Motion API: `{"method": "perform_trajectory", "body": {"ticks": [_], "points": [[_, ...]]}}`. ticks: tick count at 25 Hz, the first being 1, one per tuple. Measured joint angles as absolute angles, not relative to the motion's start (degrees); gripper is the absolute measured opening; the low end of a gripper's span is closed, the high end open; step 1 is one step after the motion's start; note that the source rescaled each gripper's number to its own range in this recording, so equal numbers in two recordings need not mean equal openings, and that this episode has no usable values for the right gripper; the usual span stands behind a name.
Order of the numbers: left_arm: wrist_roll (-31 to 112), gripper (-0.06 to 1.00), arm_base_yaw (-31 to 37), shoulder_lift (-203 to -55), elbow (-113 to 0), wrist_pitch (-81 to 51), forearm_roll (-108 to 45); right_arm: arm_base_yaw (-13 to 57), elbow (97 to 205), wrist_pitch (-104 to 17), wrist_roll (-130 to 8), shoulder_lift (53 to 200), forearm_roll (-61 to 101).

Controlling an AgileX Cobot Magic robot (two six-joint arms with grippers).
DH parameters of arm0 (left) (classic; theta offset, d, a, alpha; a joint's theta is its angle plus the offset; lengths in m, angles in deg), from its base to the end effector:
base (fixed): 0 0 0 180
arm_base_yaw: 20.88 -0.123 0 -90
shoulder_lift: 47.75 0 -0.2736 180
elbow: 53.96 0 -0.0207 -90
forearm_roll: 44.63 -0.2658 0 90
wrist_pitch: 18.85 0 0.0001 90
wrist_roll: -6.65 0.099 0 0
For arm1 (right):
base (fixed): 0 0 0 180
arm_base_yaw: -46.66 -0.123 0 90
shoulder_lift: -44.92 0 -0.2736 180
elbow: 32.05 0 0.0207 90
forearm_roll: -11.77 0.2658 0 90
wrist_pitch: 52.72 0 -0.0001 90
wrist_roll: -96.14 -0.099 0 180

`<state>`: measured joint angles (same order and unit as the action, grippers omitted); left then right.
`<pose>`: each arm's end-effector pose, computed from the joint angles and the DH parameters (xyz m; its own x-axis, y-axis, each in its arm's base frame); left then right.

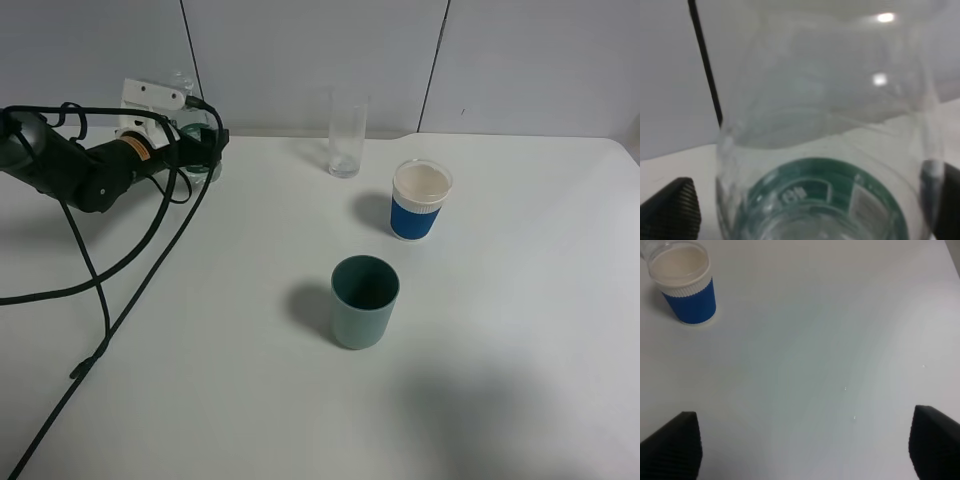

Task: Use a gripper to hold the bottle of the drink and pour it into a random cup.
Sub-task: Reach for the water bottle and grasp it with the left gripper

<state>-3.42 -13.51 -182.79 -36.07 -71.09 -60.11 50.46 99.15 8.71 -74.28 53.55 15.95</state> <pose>0.4215 -0.0756 0.0693 -0.2040 0.0187 -0.9788 0.3287 0.9431 -0.0505 0.0292 0.0044 0.2769 -0.4778 -0.1002 -0.8728 -0.0533 0.9950 -0.0850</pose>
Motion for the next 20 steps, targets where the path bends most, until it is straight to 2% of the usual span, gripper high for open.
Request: {"method": "perform_trajectory", "body": {"ticks": [15, 17, 18, 20], "points": [[-5.0, 0.73, -13.5, -185.3, -38.4, -71.5, -61.3, 50.5, 99.1, 8.7, -74.3, 53.6, 16.0], [-5.3, 0.63, -13.5, -185.3, -38.5, -71.5, -61.3, 50.5, 99.1, 8.7, -74.3, 53.6, 16.0], [-5.6, 0.53, -13.5, -185.3, -38.5, -71.5, -61.4, 50.5, 99.1, 8.7, -74.3, 53.6, 16.0], [-6.4, 0.25, -13.5, -185.3, -38.6, -71.5, -61.4, 50.5, 99.1, 8.7, -74.3, 53.6, 16.0]]}}
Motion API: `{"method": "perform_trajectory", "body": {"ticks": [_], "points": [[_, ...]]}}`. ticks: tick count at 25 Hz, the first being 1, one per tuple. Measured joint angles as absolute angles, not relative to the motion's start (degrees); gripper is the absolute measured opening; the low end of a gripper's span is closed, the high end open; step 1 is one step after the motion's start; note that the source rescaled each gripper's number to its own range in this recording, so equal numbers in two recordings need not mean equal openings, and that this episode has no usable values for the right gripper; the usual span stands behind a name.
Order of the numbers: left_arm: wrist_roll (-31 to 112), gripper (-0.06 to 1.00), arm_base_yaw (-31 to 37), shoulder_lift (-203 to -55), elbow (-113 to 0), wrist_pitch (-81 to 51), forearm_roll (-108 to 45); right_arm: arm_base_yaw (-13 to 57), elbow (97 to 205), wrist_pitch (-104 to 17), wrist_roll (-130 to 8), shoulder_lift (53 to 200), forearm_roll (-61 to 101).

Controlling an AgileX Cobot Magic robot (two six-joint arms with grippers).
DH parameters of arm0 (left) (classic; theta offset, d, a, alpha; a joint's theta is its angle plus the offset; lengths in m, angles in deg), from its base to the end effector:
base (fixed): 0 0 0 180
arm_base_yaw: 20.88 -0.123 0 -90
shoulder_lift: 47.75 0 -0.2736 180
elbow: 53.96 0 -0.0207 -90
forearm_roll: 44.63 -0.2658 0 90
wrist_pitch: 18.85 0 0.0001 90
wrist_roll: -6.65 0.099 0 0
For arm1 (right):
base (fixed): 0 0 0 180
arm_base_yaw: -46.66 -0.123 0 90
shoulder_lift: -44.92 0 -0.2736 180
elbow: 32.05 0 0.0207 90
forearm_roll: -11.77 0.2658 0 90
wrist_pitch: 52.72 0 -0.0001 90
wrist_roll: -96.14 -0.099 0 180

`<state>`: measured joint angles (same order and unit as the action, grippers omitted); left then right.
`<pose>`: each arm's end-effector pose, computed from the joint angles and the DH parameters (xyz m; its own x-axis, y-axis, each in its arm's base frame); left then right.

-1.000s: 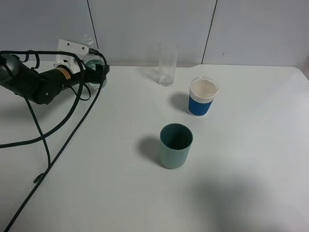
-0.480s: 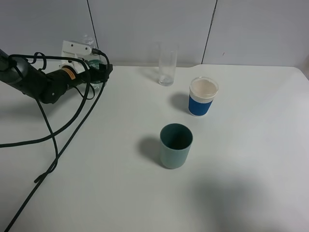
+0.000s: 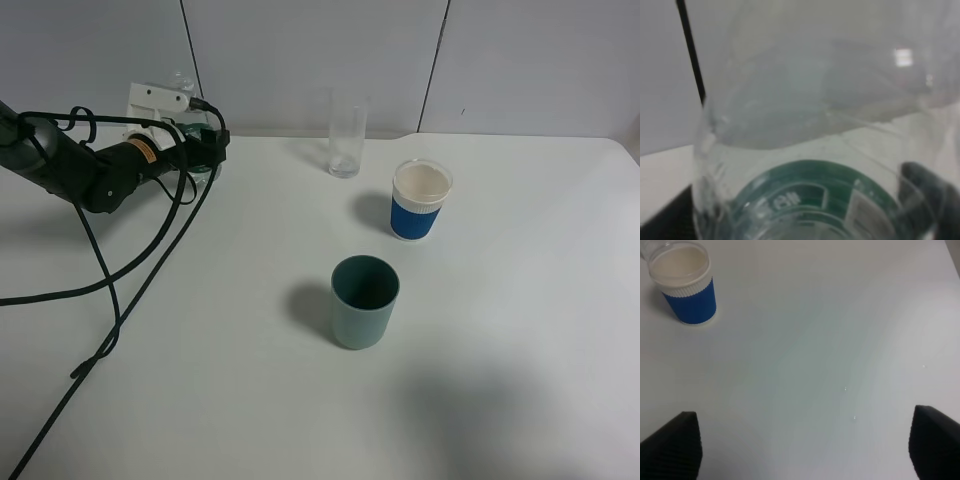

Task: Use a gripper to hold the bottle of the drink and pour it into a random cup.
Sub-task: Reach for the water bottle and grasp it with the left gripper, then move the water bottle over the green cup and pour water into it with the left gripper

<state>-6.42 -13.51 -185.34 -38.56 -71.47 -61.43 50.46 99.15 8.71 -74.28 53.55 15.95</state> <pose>0.4290 -0.0784 0.0607 -0.2152 -0.0181 -0.9764 0.3383 0.9365 -0.0919 0.0292 0.0044 0.2769 -0.4778 -0.1002 -0.8728 -0.0533 0.9950 -0.0850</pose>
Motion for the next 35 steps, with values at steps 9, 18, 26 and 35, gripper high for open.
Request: {"method": "perform_trajectory", "body": {"ticks": [9, 18, 26, 35], "points": [[-9.3, 0.01, -13.5, -185.3, -38.6, -71.5, -61.9, 50.5, 99.1, 8.7, -74.3, 53.6, 16.0], [-9.2, 0.01, -13.5, -185.3, -38.6, -71.4, -62.9, 50.5, 99.1, 8.7, -74.3, 53.6, 16.0], [-6.8, 0.01, -13.5, -183.9, -38.6, -68.3, -63.9, 50.5, 99.1, 8.7, -74.3, 53.6, 16.0], [-1.4, 0.01, -12.5, -178.9, -38.5, -64.4, -64.5, 50.5, 99.1, 8.7, -74.3, 53.6, 16.0]]}}
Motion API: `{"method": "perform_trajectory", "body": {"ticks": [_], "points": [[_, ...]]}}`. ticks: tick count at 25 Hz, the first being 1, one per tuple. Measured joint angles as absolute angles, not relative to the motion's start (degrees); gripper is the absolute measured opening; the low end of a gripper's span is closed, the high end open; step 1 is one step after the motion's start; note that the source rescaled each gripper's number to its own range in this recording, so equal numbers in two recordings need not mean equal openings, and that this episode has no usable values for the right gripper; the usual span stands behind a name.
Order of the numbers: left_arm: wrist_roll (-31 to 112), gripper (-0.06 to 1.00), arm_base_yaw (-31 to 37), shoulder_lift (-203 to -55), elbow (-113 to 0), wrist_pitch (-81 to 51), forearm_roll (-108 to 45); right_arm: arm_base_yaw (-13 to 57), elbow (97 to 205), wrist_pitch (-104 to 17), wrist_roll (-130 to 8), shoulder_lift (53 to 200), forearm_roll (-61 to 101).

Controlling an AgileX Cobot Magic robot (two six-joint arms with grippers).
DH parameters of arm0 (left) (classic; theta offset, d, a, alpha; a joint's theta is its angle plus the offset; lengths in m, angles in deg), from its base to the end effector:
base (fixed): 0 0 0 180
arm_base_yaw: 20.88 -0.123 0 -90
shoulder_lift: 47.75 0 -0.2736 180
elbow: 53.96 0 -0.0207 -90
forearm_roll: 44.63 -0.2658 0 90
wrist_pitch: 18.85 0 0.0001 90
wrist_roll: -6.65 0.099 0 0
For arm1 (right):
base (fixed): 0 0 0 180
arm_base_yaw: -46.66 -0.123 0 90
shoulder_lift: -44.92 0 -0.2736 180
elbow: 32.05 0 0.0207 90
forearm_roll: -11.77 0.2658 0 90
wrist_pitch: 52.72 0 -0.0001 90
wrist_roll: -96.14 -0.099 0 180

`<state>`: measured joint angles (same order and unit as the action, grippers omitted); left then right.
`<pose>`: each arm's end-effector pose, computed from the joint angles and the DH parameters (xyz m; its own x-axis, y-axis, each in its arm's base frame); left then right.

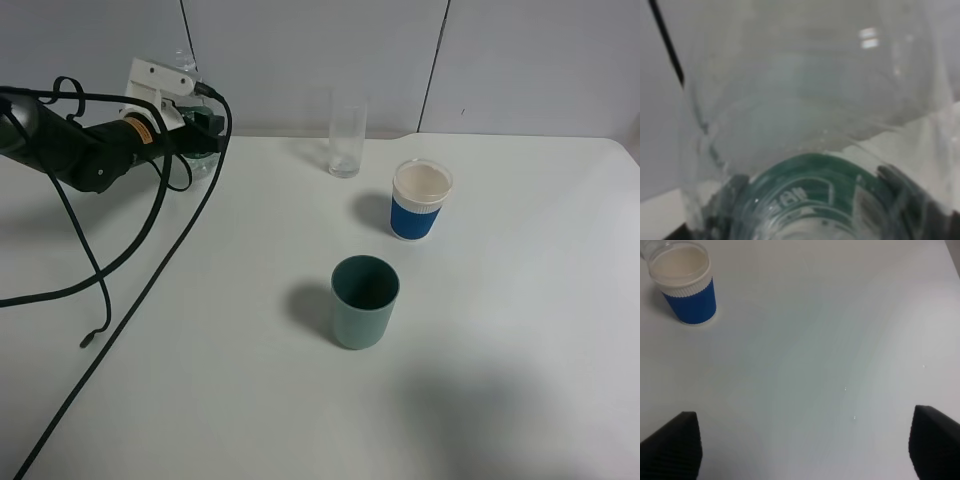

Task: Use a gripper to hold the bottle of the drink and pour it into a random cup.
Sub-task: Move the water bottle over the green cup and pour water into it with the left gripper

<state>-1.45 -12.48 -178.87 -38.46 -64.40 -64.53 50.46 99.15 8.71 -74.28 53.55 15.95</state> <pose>0.4289 -0.0876 0.0971 -0.1784 0.1310 -0.9752 0.3974 0.9163 0.0504 0.0292 0.0044 0.2769 -0.4778 -0.1002 -0.8728 -0.0533 0.9950 -0.0850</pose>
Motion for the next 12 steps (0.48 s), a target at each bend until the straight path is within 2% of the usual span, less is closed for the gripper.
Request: {"method": "perform_trajectory", "body": {"ticks": [12], "points": [[17.4, 0.01, -6.4, -172.5, -34.8, -60.6, -55.1, 50.5, 99.1, 8.7, -74.3, 53.6, 16.0]]}}
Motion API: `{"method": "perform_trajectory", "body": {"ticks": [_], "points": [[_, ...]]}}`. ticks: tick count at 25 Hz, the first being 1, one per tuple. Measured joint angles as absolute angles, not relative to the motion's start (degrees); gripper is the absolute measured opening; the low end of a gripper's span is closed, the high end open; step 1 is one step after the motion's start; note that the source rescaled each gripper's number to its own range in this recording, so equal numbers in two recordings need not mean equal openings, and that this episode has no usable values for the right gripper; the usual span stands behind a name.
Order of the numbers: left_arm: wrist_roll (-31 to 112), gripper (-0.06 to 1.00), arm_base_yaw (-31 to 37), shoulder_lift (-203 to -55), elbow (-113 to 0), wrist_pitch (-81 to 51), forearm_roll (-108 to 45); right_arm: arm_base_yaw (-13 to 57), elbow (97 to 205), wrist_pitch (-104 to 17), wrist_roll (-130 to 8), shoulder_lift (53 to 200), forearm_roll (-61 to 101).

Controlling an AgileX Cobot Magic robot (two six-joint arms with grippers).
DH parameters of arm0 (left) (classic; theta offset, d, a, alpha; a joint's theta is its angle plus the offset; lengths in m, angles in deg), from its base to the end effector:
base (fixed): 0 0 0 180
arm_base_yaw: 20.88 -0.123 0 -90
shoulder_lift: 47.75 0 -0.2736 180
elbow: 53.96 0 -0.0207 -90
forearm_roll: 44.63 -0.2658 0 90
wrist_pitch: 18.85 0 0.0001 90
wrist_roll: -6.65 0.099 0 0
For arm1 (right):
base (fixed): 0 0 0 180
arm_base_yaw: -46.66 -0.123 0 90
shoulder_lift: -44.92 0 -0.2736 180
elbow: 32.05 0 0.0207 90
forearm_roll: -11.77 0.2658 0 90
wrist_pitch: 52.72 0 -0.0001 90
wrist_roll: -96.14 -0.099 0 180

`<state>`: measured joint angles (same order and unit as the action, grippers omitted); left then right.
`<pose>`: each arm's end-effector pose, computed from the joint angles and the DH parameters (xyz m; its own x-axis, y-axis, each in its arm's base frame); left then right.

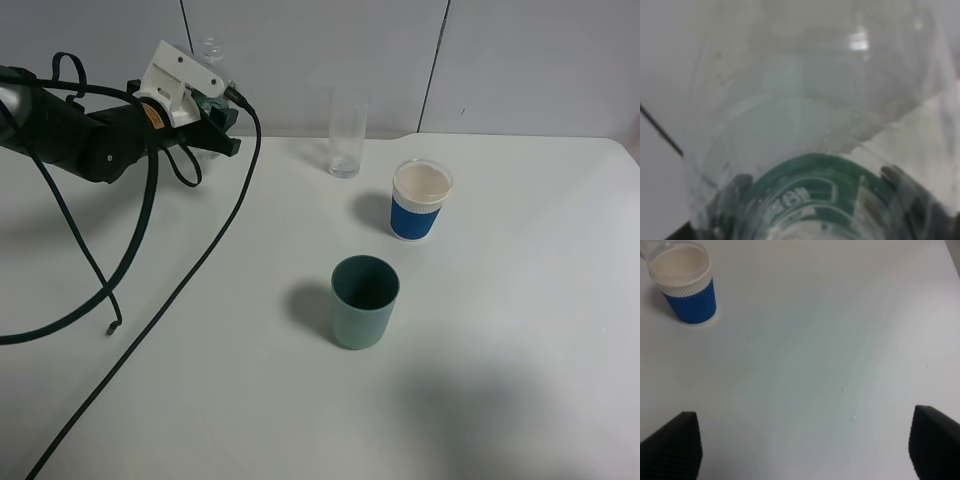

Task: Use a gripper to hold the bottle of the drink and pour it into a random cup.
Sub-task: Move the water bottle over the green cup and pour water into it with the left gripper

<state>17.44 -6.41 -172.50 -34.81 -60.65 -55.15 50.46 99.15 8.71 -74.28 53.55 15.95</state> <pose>0.4087 -0.1179 0.1237 -0.0836 0.3498 -0.9331 0.4114 0.8650 0.2873 0.0292 0.0044 0.2769 -0.4778 -0.1002 -0.8728 -0.0533 0.9950 -0.0850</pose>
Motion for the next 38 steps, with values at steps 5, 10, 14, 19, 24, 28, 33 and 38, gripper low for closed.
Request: {"method": "perform_trajectory", "body": {"ticks": [5, 10, 14, 19, 24, 28, 33, 38], "points": [[22.8, 0.01, -3.5, -171.0, -32.9, -60.1, -51.3, 50.5, 99.1, 8.7, -74.3, 53.6, 16.0], [30.1, 0.01, -0.9, -168.6, -30.0, -60.0, -46.8, 50.5, 99.1, 8.7, -74.3, 53.6, 16.0], [34.9, 0.01, 0.3, -166.2, -26.5, -61.6, -43.8, 50.5, 99.1, 8.7, -74.3, 53.6, 16.0], [36.3, 0.01, 0.4, -163.3, -23.4, -62.6, -42.9, 50.5, 99.1, 8.7, -74.3, 53.6, 16.0], [37.0, 0.01, 1.2, -162.3, -23.1, -62.9, -42.2, 50.5, 99.1, 8.7, -74.3, 53.6, 16.0], [39.5, 0.01, 3.2, -162.2, -23.1, -63.1, -41.3, 50.5, 99.1, 8.7, -74.3, 53.6, 16.0], [45.7, 0.01, 6.3, -162.1, -23.1, -63.1, -36.2, 50.5, 99.1, 8.7, -74.3, 53.6, 16.0], [56.0, 0.01, 9.7, -162.1, -23.1, -63.0, -25.8, 50.5, 99.1, 8.7, -74.3, 53.6, 16.0]]}}
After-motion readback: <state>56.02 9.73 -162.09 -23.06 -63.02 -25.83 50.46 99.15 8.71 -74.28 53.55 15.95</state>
